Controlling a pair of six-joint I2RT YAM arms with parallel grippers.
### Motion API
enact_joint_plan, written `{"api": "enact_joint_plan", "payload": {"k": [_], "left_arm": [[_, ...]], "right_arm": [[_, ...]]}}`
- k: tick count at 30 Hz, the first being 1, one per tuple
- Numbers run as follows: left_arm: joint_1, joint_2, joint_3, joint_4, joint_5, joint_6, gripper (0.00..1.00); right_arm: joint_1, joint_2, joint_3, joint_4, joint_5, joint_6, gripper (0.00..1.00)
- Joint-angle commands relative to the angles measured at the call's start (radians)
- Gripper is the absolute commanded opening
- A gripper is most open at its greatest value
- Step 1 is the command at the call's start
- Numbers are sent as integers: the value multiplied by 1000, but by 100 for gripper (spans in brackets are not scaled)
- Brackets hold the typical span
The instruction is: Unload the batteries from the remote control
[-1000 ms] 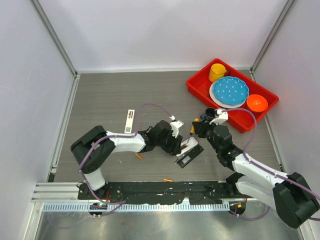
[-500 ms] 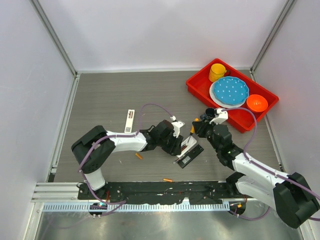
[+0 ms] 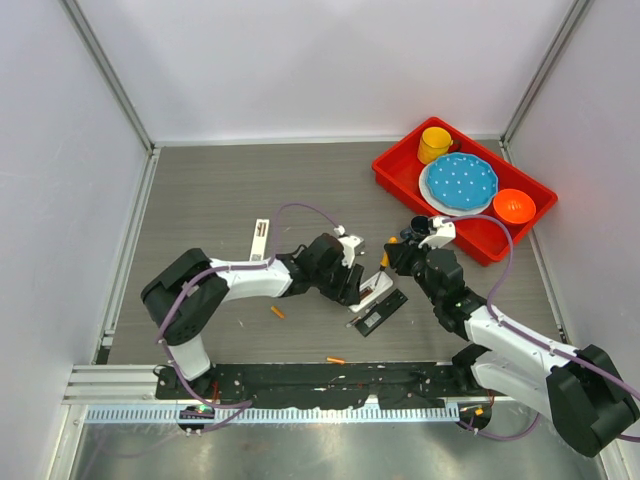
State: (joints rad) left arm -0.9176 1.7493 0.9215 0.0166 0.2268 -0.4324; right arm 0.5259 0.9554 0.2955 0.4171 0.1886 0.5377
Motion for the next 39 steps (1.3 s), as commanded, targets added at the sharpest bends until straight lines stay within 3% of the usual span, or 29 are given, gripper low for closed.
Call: {"api": "enact_joint_plan", "payload": {"k": [1,15,26,34,39], "left_arm": [[19,-28,14,-26,2,1,59],[-1,-11,120,-101,-41,72,73],[-75,124,292,-181,-116,130,74],[-128,213,381,-234,-279,147,73],[-165,249,408,-251,-417,159,65]], "right_arm": [[-4,-18,39,28,-1,13,1],[-13,-60,39,-21,64,2,1],[-113,-86,19,-52,38,54,1],[-175,-98,11,-60,-14,65,1],[-190,-99,7,-54,-35,67,1]]}}
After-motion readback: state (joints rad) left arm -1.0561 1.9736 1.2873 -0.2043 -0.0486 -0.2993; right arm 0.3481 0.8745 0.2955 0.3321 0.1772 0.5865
